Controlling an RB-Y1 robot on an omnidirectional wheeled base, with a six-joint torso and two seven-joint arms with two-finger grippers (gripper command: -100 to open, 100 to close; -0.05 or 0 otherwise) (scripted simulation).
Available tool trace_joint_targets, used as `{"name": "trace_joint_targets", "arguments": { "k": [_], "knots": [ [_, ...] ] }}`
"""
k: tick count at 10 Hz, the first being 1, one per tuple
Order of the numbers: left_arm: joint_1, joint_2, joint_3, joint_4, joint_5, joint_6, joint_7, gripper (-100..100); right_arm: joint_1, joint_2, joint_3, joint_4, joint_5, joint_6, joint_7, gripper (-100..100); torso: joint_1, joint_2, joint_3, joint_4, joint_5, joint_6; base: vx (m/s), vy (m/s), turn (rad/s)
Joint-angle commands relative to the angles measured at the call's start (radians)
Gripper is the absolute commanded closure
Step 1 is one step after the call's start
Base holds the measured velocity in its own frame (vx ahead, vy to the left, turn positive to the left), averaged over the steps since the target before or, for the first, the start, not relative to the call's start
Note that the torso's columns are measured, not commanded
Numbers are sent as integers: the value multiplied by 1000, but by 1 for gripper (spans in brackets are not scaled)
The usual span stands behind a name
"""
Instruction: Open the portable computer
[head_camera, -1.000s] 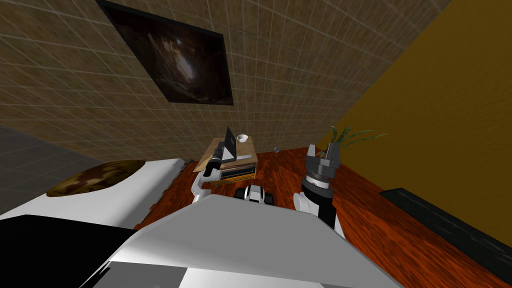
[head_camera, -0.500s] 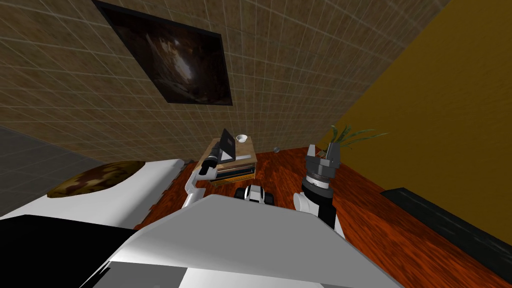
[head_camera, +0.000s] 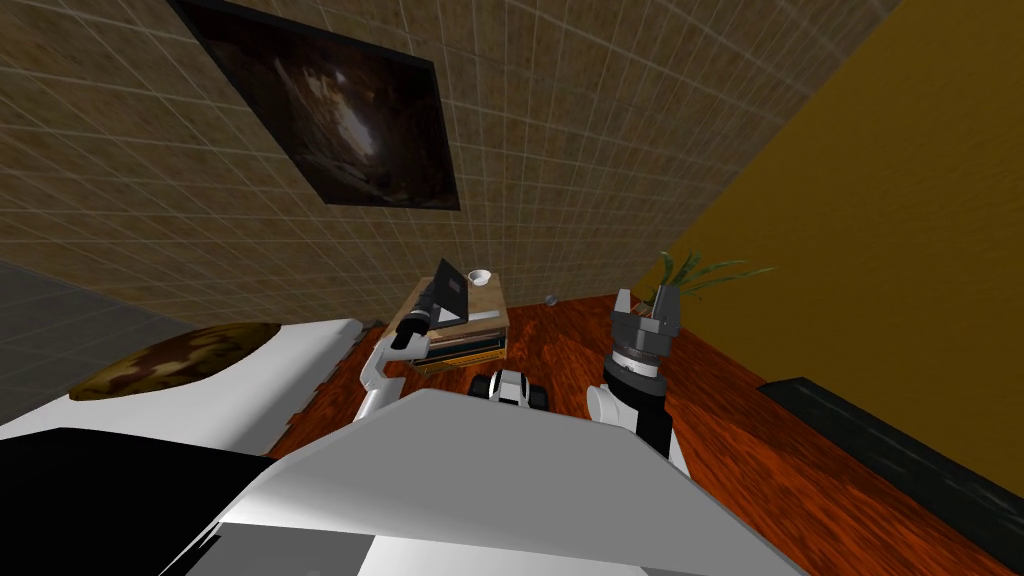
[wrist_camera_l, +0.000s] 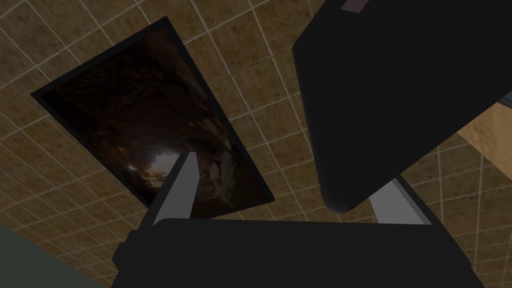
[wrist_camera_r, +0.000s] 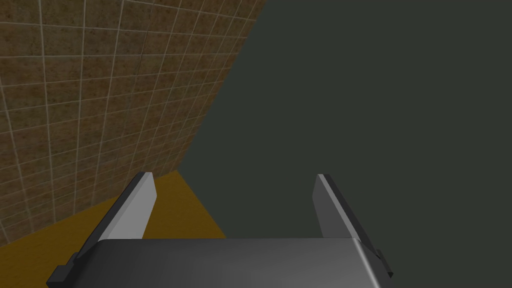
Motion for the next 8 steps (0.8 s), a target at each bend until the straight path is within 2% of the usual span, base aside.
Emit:
{"name": "trace_joint_targets", "arguments": {
  "k": [1, 8],
  "knots": [
    [7, -8, 4, -46, -8, 43, -8, -100, 0, 0, 0, 0, 0, 0, 0, 0, 1, 1, 1, 0, 0, 0, 39, -46, -2],
    [13, -160, 9, -75, -13, 71, -13, -100, 0, 0, 0, 0, 0, 0, 0, 0, 3, -1, 0, -2, 2, 0, 12, -17, -2]
  ]
}}
